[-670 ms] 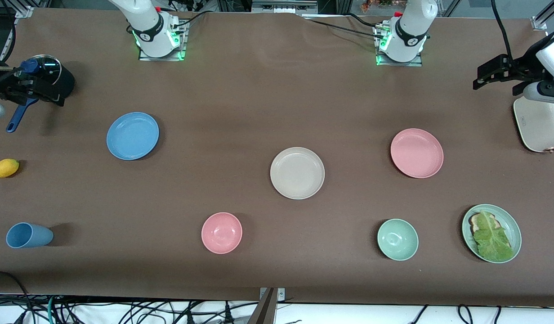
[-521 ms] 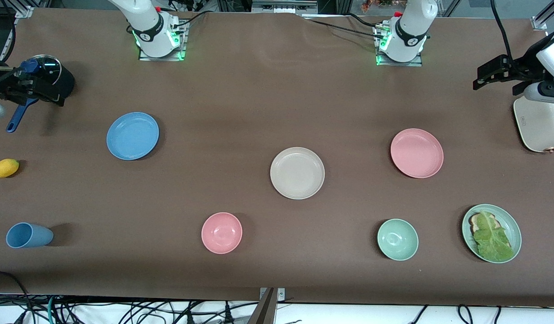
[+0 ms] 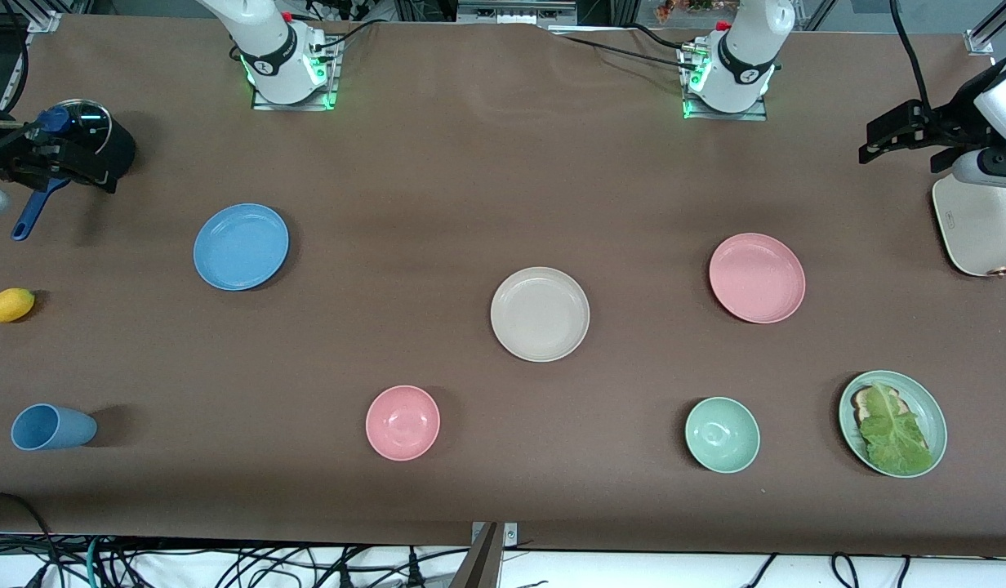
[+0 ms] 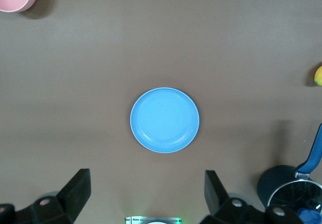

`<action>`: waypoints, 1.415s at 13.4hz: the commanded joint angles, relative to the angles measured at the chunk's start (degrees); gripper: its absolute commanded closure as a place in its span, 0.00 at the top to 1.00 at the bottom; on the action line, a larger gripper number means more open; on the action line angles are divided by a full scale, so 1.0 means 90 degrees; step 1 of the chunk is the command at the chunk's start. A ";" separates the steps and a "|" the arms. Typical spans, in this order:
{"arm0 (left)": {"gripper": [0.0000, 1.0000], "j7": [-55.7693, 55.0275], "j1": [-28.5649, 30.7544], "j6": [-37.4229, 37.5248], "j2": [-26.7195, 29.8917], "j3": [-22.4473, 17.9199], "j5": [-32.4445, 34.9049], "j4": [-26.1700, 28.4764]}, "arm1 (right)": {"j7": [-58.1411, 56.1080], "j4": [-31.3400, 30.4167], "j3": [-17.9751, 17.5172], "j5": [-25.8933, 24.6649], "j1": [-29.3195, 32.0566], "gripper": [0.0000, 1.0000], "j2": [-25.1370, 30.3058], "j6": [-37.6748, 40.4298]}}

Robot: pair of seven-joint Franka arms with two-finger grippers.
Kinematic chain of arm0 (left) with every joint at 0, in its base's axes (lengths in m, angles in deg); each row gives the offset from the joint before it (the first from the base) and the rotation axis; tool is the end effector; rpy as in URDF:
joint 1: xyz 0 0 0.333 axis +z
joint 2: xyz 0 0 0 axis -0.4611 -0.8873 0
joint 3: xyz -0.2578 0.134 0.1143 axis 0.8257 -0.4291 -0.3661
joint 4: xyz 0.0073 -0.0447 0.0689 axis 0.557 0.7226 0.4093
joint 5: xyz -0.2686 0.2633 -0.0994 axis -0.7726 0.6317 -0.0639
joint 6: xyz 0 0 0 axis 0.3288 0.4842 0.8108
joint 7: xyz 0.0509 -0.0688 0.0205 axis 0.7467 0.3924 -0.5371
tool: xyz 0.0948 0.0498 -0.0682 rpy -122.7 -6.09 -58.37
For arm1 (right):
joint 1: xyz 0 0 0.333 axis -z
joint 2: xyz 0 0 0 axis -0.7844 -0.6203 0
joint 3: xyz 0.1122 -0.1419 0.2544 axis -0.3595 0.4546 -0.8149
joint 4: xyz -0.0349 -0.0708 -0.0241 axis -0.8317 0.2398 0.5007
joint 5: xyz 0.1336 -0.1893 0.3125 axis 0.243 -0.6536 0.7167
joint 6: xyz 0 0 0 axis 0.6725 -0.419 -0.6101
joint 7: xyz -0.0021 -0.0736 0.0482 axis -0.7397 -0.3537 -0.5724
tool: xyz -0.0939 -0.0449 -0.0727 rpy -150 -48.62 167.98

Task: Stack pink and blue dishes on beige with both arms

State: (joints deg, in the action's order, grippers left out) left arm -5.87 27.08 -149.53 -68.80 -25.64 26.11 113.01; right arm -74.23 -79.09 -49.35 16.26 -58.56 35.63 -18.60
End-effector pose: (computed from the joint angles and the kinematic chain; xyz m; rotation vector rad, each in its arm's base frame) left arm 0.5237 -0.0177 0.6174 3.0580 -0.1164 -0.2377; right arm 0.5397 -0.0307 0.5710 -3.1124 0.0310 0.1536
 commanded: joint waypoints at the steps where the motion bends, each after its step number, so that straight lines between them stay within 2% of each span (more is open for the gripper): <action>1: 1.00 -0.0048 0.0013 -0.0037 0.0021 0.0028 -0.0013 -0.0018 | -0.0038 0.0046 -0.0005 -0.0085 0.0014 1.00 0.0025 0.0052; 12: 1.00 -0.0048 0.0004 -0.0037 0.0012 0.0038 -0.0003 -0.0018 | -0.0029 0.0046 -0.0063 -0.0085 0.0072 1.00 0.0025 0.0023; 13: 1.00 -0.0039 0.0004 -0.0037 0.0012 0.0038 -0.0003 -0.0018 | -0.0038 0.0046 -0.0122 -0.0075 0.0208 1.00 0.0025 0.0023; 15: 1.00 -0.0038 0.0013 -0.0037 0.0012 0.0038 -0.0003 -0.0018 | -0.0029 0.0046 -0.0802 -0.0075 0.0841 1.00 0.0035 0.0023; 19: 1.00 -0.0038 0.0013 -0.0037 0.0012 0.0028 -0.0003 -0.0018 | -0.0029 0.0046 -0.0845 -0.0075 0.0864 1.00 0.0044 0.0033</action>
State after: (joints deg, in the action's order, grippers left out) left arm -5.91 27.06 -149.53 -68.81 -25.52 26.11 113.01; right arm -74.25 -79.09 -55.61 16.25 -52.21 35.63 -18.63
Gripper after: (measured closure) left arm 0.000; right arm 0.000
